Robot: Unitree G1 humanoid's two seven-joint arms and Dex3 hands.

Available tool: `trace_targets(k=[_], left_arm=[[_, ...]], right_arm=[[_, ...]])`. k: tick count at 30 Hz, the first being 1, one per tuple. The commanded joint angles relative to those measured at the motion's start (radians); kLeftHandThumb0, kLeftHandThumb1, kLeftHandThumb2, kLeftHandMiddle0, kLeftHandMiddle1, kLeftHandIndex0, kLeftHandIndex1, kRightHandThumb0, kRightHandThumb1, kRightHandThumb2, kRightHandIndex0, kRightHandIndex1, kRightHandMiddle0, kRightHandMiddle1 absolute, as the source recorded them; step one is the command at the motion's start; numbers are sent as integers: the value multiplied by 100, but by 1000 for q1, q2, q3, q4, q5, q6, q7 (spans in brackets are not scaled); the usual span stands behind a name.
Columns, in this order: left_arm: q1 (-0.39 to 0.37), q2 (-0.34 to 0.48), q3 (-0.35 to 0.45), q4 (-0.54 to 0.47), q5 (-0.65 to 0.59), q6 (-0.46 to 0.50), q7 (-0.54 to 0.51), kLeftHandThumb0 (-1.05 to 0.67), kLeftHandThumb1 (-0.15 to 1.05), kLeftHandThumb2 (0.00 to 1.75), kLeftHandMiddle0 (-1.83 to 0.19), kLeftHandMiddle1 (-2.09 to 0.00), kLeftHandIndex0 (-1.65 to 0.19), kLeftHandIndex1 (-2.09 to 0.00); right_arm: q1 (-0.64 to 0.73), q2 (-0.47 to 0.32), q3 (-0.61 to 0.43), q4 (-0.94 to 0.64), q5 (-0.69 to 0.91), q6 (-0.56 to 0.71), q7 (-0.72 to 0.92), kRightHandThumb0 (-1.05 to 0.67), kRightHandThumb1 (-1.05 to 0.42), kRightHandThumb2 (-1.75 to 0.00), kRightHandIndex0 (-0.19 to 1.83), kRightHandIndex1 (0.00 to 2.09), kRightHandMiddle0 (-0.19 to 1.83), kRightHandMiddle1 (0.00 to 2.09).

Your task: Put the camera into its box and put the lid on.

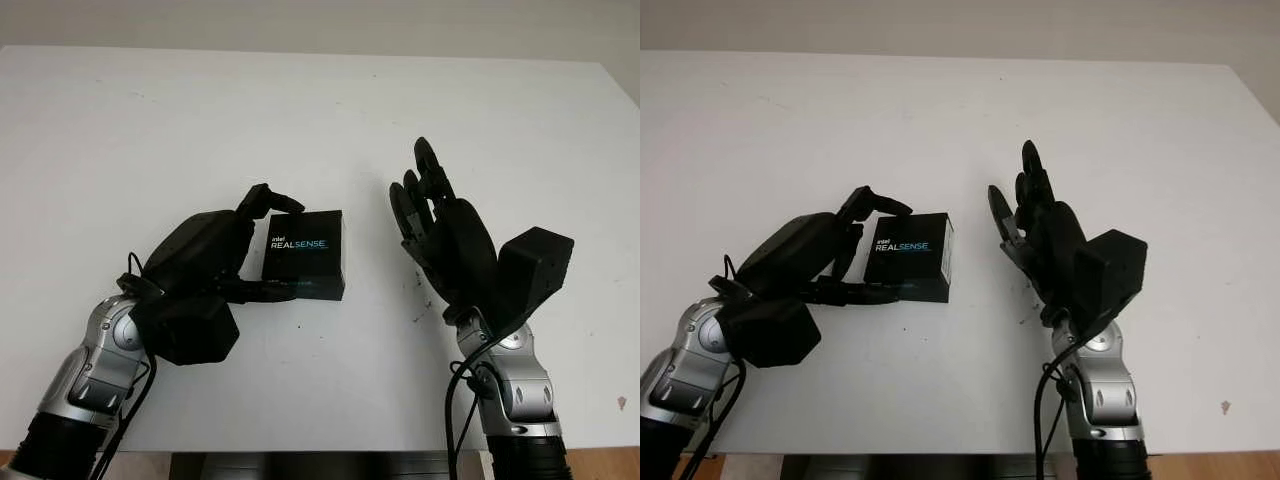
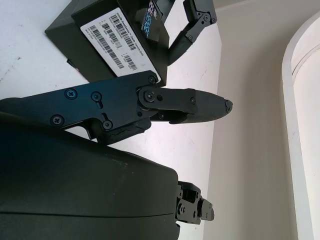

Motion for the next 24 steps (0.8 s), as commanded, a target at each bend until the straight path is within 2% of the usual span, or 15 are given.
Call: trace_targets(k=[1,10,20,22,23,24], left_arm=[[-25,-3,-6,-43,4,9,-7,-41,105,24,-74,-209,-8,-182],[-18,1,-8,-108,21,70,-44,-42,105,25,-72,-209,-9,-183],[-4,-5,-11,-117,41,75,-33,-41,105,24,-73,-209,-10,-182],[1,-12,-12,-130,62,103,-30,-43,105,23,-74,-209,-10,-179],[3,-10,-18,-141,94,124,-26,-44,105,20,-68,-209,-10,-177],[2,-4,-26,-155,129,149,-34,-49,105,18,-53,-209,-7,-167]], right_arm=[[11,2,1,-6,2,-4,-3,-57,-105,-41,-13,6,-10,6],[17,9,4,-19,12,12,-6,-55,-105,-42,-15,5,-11,5],[24,6,6,-23,6,10,-6,-55,-105,-42,-15,5,-11,5],[24,6,4,-24,9,11,-5,-55,-105,-42,-15,5,-11,5],[24,5,4,-25,10,13,-4,-55,-105,-42,-15,5,-11,5],[24,3,4,-25,10,13,-3,-55,-105,-42,-15,5,-11,5]])
